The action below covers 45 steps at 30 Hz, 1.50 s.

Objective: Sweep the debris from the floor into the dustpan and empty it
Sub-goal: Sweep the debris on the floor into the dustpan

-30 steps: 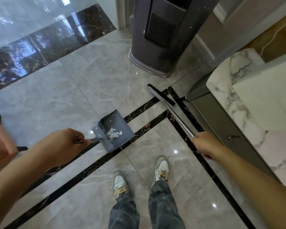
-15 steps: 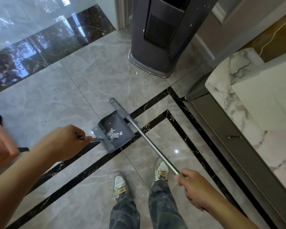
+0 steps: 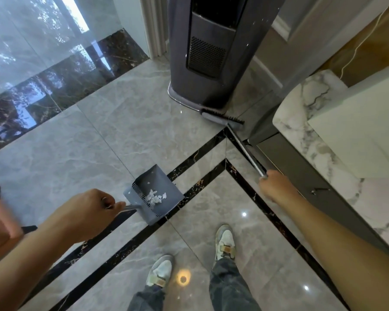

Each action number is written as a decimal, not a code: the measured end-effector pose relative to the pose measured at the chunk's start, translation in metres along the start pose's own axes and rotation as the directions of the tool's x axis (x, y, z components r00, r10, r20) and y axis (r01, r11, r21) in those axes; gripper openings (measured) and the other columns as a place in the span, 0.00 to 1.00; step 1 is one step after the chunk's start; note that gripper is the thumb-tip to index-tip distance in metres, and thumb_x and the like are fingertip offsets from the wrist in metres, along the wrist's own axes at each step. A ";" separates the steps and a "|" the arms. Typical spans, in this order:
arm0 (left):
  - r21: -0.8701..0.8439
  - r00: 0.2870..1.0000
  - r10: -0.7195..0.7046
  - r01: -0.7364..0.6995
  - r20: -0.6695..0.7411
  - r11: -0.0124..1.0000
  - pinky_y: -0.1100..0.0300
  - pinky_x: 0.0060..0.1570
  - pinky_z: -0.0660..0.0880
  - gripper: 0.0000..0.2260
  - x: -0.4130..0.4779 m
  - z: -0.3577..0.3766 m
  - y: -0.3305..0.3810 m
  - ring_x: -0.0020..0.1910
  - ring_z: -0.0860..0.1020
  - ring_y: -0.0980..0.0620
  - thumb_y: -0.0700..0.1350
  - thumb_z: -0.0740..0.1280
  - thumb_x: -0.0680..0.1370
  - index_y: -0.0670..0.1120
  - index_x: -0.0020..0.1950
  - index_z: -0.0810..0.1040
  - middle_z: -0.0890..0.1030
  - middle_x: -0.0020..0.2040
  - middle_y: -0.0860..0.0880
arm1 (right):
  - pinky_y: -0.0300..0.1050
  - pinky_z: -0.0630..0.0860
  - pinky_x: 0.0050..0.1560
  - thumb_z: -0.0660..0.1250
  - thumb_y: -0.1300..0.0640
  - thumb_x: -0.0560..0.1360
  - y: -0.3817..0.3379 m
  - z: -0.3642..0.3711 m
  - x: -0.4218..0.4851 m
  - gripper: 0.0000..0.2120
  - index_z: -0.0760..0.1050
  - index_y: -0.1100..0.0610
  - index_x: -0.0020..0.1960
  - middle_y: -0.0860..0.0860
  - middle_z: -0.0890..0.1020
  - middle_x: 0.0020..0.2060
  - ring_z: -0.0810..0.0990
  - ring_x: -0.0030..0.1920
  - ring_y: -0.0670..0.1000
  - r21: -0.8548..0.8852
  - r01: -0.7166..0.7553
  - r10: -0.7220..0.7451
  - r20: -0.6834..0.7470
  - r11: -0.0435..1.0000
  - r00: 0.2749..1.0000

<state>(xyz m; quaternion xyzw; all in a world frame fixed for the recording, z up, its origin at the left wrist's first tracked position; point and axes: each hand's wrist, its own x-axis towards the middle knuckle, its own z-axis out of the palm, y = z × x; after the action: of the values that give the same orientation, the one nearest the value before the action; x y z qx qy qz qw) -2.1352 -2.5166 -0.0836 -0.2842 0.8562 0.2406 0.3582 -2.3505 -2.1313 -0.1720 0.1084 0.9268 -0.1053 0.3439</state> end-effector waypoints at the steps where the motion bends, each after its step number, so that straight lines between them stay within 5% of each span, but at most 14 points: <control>1: 0.007 1.000 0.019 -0.019 -0.007 1.000 0.53 0.35 0.76 0.23 0.000 0.000 0.000 0.28 0.76 0.48 0.60 0.64 0.81 0.48 0.31 0.78 0.78 0.26 0.47 | 0.46 0.78 0.38 0.58 0.54 0.81 -0.004 0.003 0.007 0.18 0.72 0.58 0.68 0.60 0.80 0.55 0.80 0.41 0.58 0.001 -0.029 0.029 0.021 1.000 0.999; 4: 0.017 0.999 0.044 -0.044 -0.013 0.999 0.57 0.32 0.70 0.23 0.004 -0.004 -0.004 0.27 0.73 0.50 0.58 0.63 0.82 0.47 0.30 0.75 0.75 0.25 0.49 | 0.38 0.69 0.27 0.59 0.55 0.80 -0.008 0.027 -0.001 0.18 0.73 0.58 0.67 0.57 0.78 0.40 0.76 0.31 0.55 0.095 -0.125 0.113 0.115 0.988 0.987; 8: 0.017 0.995 0.101 -0.101 0.009 0.995 0.57 0.32 0.70 0.23 0.005 -0.001 -0.004 0.28 0.73 0.48 0.56 0.62 0.82 0.42 0.34 0.77 0.76 0.28 0.46 | 0.35 0.60 0.23 0.58 0.56 0.79 0.000 0.050 -0.072 0.07 0.74 0.54 0.51 0.53 0.71 0.26 0.64 0.19 0.49 0.285 -0.220 0.134 0.294 0.933 0.946; 12: 0.011 0.993 0.120 -0.120 -0.001 0.993 0.59 0.30 0.67 0.24 0.006 -0.001 -0.008 0.29 0.74 0.49 0.55 0.63 0.82 0.46 0.29 0.72 0.74 0.28 0.47 | 0.36 0.56 0.24 0.59 0.56 0.79 0.004 0.076 -0.158 0.10 0.72 0.55 0.40 0.51 0.67 0.24 0.60 0.20 0.48 0.336 -0.262 0.085 0.461 0.905 0.883; 16: 0.014 0.993 0.119 -0.119 0.001 0.993 0.58 0.30 0.68 0.23 0.001 -0.003 -0.008 0.29 0.74 0.49 0.56 0.63 0.82 0.45 0.31 0.74 0.76 0.29 0.46 | 0.37 0.56 0.22 0.60 0.52 0.82 0.007 0.098 -0.210 0.12 0.72 0.55 0.42 0.49 0.67 0.23 0.61 0.19 0.47 0.401 -0.303 0.019 0.577 0.864 0.817; 23: 0.081 0.989 0.143 -0.145 0.033 0.986 0.57 0.30 0.68 0.25 -0.021 0.004 -0.007 0.28 0.72 0.47 0.58 0.63 0.82 0.37 0.39 0.77 0.75 0.30 0.45 | 0.37 0.55 0.21 0.59 0.50 0.84 0.046 0.079 -0.274 0.13 0.73 0.59 0.48 0.50 0.66 0.24 0.59 0.20 0.47 0.555 -0.381 0.021 0.546 0.740 0.837; 28: 0.208 0.953 0.279 -0.299 0.122 0.931 0.57 0.35 0.76 0.25 -0.048 0.019 0.037 0.29 0.77 0.47 0.61 0.61 0.81 0.48 0.29 0.71 0.76 0.28 0.49 | 0.37 0.54 0.21 0.58 0.51 0.83 0.102 0.058 -0.319 0.11 0.70 0.57 0.46 0.49 0.64 0.23 0.57 0.20 0.47 0.627 -0.480 0.087 0.550 0.613 0.830; 34: 0.320 0.886 0.406 -0.461 0.224 0.828 0.55 0.41 0.79 0.22 -0.098 0.048 0.115 0.34 0.81 0.49 0.62 0.61 0.80 0.50 0.32 0.72 0.77 0.30 0.51 | 0.35 0.57 0.21 0.59 0.56 0.81 0.185 0.055 -0.388 0.12 0.70 0.58 0.40 0.54 0.70 0.22 0.64 0.18 0.48 0.722 -0.508 0.229 0.456 0.471 0.860; 38: 0.327 0.842 0.444 -0.531 0.307 0.782 0.62 0.32 0.72 0.21 -0.146 0.079 0.170 0.28 0.75 0.57 0.59 0.61 0.82 0.49 0.32 0.71 0.76 0.30 0.52 | 0.34 0.57 0.23 0.61 0.55 0.82 0.250 0.058 -0.433 0.14 0.71 0.59 0.38 0.55 0.73 0.22 0.64 0.18 0.49 0.753 -0.571 0.346 0.468 0.326 0.814; 45: 0.320 0.766 0.510 -0.633 0.392 0.705 0.59 0.32 0.67 0.21 -0.226 0.175 0.255 0.29 0.69 0.55 0.56 0.65 0.80 0.50 0.31 0.66 0.70 0.28 0.51 | 0.34 0.60 0.23 0.64 0.56 0.80 0.378 0.074 -0.500 0.16 0.73 0.60 0.35 0.54 0.74 0.23 0.66 0.18 0.49 0.765 -0.634 0.467 0.523 0.110 0.713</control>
<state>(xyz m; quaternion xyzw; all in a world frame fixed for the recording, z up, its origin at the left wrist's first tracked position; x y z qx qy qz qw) -2.0883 -2.1532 0.0297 0.1216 0.8744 0.1806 0.4336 -1.8316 -1.8553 0.0578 0.6072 0.5624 -0.4720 0.3037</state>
